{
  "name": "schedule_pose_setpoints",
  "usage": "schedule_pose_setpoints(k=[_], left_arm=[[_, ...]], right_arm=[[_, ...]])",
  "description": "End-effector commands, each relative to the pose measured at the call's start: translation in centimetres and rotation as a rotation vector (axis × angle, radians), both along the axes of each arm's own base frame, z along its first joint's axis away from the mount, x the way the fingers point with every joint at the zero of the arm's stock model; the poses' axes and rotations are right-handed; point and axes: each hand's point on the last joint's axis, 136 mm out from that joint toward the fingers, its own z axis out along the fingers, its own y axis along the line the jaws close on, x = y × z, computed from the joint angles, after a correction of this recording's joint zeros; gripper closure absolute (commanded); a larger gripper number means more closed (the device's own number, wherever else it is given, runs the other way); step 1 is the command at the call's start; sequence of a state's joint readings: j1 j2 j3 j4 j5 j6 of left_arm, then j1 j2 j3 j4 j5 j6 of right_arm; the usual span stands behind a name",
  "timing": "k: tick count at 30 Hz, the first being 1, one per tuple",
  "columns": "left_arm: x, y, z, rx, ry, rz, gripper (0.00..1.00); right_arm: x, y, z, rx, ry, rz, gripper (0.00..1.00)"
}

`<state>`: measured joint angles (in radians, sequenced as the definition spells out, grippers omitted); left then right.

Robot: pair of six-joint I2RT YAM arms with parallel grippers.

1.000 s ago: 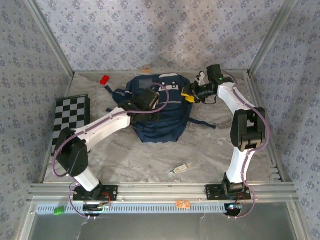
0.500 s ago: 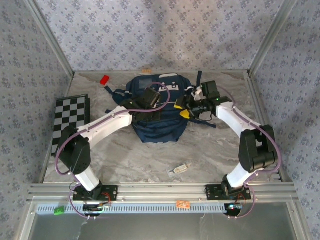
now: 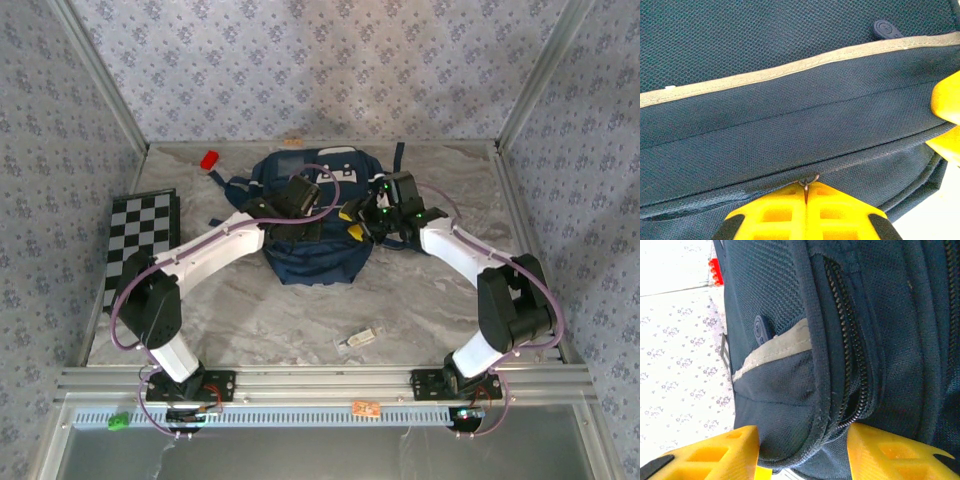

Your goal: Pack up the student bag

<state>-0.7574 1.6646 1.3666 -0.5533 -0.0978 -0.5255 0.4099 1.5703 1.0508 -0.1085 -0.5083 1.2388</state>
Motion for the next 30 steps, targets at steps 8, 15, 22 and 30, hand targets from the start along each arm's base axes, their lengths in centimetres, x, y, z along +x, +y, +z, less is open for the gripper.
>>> schedule_pose_setpoints(k=[8, 15, 22, 30], left_arm=[[0.4, -1.1, 2.4, -0.07, -0.049, -0.012, 1.0], [0.1, -0.8, 2.5, -0.055, -0.053, -0.024, 1.0], [-0.4, 0.2, 2.0, 0.021, -0.051, -0.067, 1.0], [-0.7, 4.2, 0.7, 0.194, -0.069, -0.068, 1.0]], right_arm=[[1.8, 1.3, 4.1, 0.006, -0.121, -0.024, 0.56], [3.0, -0.5, 3.6, -0.081, -0.149, -0.04, 0.74], [4.5, -1.5, 3.2, -0.103, -0.163, -0.016, 0.94], [5.4, -3.7, 4.5, -0.126, -0.201, 0.001, 1.0]])
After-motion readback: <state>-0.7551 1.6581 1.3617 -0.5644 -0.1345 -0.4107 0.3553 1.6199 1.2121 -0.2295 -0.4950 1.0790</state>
